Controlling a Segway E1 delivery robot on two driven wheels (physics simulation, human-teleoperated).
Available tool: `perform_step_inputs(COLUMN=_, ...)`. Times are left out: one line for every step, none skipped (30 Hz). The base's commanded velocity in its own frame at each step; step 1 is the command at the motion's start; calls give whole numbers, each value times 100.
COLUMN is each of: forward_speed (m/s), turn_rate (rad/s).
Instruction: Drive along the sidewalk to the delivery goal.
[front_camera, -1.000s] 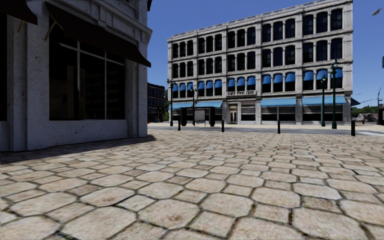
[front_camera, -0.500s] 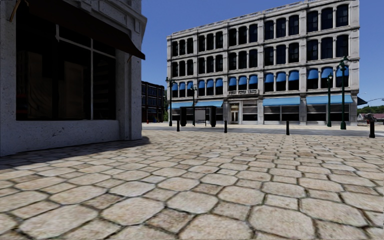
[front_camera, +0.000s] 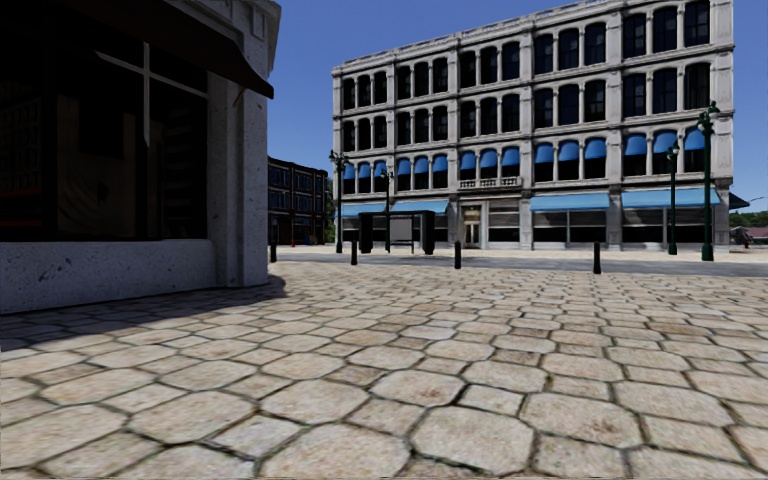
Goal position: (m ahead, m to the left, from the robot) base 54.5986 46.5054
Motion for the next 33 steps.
perform_step_inputs(forward_speed=200, turn_rate=0)
perform_step_inputs(forward_speed=200, turn_rate=0)
perform_step_inputs(forward_speed=200, turn_rate=0)
perform_step_inputs(forward_speed=200, turn_rate=0)
perform_step_inputs(forward_speed=200, turn_rate=0)
perform_step_inputs(forward_speed=200, turn_rate=0)
perform_step_inputs(forward_speed=200, turn_rate=0)
perform_step_inputs(forward_speed=200, turn_rate=0)
perform_step_inputs(forward_speed=200, turn_rate=0)
perform_step_inputs(forward_speed=200, turn_rate=0)
perform_step_inputs(forward_speed=200, turn_rate=0)
perform_step_inputs(forward_speed=200, turn_rate=0)
perform_step_inputs(forward_speed=200, turn_rate=0)
perform_step_inputs(forward_speed=200, turn_rate=0)
perform_step_inputs(forward_speed=200, turn_rate=0)
perform_step_inputs(forward_speed=200, turn_rate=0)
perform_step_inputs(forward_speed=200, turn_rate=0)
perform_step_inputs(forward_speed=200, turn_rate=0)
perform_step_inputs(forward_speed=200, turn_rate=0)
perform_step_inputs(forward_speed=200, turn_rate=0)
perform_step_inputs(forward_speed=200, turn_rate=0)
perform_step_inputs(forward_speed=200, turn_rate=0)
perform_step_inputs(forward_speed=200, turn_rate=0)
perform_step_inputs(forward_speed=200, turn_rate=0)
perform_step_inputs(forward_speed=200, turn_rate=0)
perform_step_inputs(forward_speed=200, turn_rate=0)
perform_step_inputs(forward_speed=200, turn_rate=0)
perform_step_inputs(forward_speed=200, turn_rate=0)
perform_step_inputs(forward_speed=200, turn_rate=0)
perform_step_inputs(forward_speed=200, turn_rate=0)
perform_step_inputs(forward_speed=200, turn_rate=0)
perform_step_inputs(forward_speed=200, turn_rate=0)
perform_step_inputs(forward_speed=200, turn_rate=0)
